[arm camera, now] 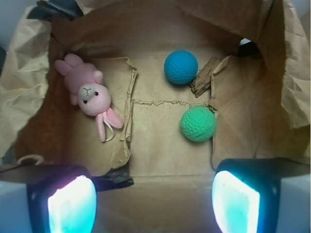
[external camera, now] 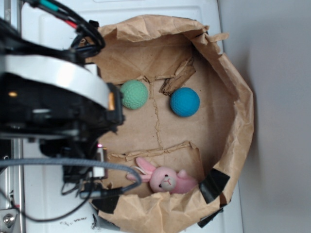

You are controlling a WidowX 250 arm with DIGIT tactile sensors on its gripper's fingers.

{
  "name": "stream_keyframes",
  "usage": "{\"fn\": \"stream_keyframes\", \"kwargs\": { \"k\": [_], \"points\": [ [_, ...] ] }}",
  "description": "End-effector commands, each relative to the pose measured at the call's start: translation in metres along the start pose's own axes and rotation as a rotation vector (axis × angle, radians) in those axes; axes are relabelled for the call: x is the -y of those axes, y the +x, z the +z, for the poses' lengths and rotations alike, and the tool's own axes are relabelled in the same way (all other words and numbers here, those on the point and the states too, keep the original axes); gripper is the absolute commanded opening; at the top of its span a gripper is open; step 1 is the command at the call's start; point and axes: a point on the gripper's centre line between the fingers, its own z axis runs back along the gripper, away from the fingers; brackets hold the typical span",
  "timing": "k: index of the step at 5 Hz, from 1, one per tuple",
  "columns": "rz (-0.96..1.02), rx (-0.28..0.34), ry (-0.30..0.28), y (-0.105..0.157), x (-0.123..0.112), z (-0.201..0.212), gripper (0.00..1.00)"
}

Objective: Grab the green ball.

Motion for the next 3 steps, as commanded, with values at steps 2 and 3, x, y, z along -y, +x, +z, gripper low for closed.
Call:
{"fn": "stream_keyframes", "kwargs": {
  "k": [2, 3],
  "points": [
    [0.122, 0.0, 0.07, 0.012, -0.037, -0.036, 1.0],
    [0.059, -0.017, 0.075, 0.018, -0.031, -0.055, 1.0]
  ]
}}
